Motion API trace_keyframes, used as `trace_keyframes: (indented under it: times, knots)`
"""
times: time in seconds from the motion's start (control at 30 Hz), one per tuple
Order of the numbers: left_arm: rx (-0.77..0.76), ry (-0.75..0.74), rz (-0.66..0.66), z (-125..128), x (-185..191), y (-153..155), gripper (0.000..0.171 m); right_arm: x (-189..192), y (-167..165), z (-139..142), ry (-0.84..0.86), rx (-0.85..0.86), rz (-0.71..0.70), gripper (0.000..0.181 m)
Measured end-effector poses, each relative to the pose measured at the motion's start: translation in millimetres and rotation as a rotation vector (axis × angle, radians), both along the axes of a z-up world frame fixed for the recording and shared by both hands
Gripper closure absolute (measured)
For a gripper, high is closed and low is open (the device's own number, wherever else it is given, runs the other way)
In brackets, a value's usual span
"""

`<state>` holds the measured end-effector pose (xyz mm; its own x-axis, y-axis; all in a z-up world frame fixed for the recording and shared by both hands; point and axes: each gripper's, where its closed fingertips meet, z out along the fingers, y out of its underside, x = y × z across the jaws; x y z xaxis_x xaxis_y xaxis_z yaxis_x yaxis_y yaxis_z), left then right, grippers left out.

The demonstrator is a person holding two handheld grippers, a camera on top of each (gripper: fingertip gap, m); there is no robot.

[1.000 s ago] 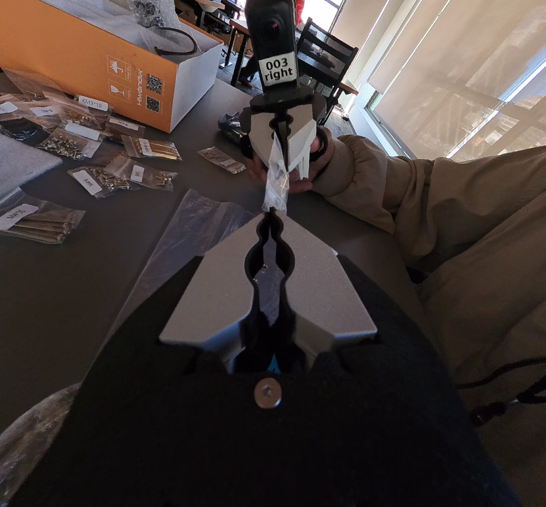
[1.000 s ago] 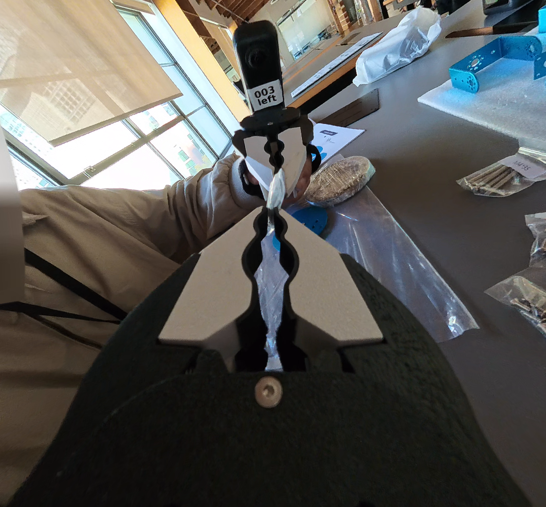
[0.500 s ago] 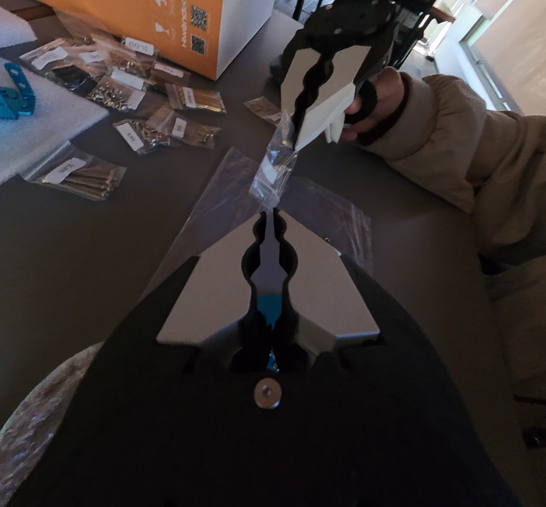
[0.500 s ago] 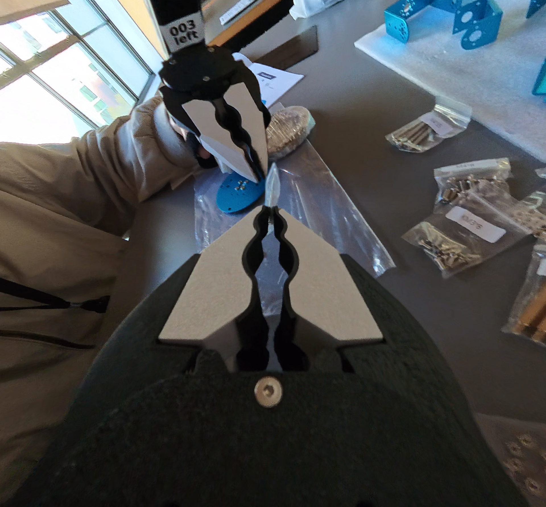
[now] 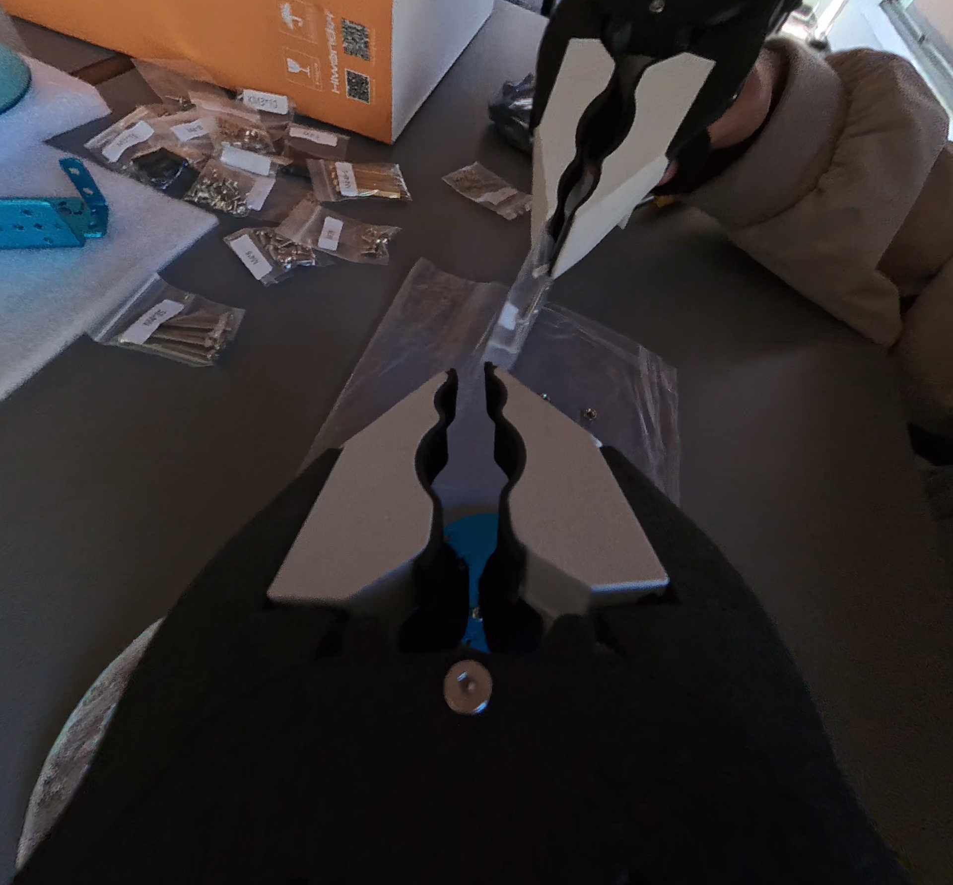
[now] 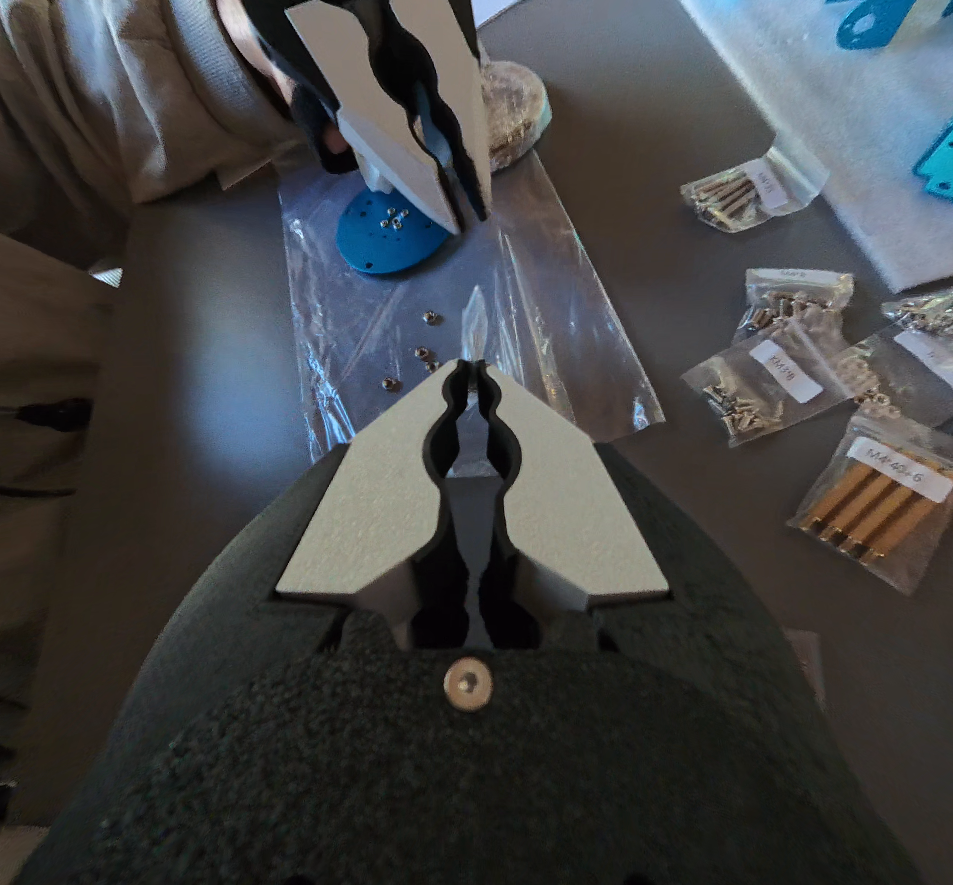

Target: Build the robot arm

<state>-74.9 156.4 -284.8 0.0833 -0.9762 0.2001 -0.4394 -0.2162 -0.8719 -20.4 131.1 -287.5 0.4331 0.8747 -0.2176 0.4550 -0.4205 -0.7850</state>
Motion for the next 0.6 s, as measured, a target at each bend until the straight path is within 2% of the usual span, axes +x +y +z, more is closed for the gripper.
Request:
trace_keyframes:
  times: [0.07, 0.1, 0.17, 0.23, 0.37, 0.6]
  knots:
    - [0.063, 0.003, -0.009, 0.5, 4.6, -5.4, 0.163, -4.2, -2.2, -2.4, -0.012, 0.003, 0.012, 0.179]
    - [0.104, 0.010, 0.007, 0.2, 6.7, -4.8, 0.171, -6.6, -2.4, -3.8, -0.012, 0.000, 0.013, 0.179]
    - [0.195, 0.050, 0.069, -3.2, 9.2, 2.7, 0.171, -8.5, -1.0, -8.3, -0.026, 0.004, 0.012, 0.179]
    - [0.238, 0.083, 0.070, -8.0, 12.2, 0.4, 0.171, -10.4, -0.1, -10.9, -0.025, 0.000, 0.007, 0.179]
    - [0.229, 0.179, 0.086, -22.1, 16.6, -4.2, 0.171, -16.6, 0.8, -10.4, -0.020, 0.013, 0.003, 0.179]
    - [0.163, 0.179, 0.097, -27.9, 17.7, -3.8, 0.171, -19.1, 6.7, -4.2, -0.004, 0.058, -0.033, 0.179]
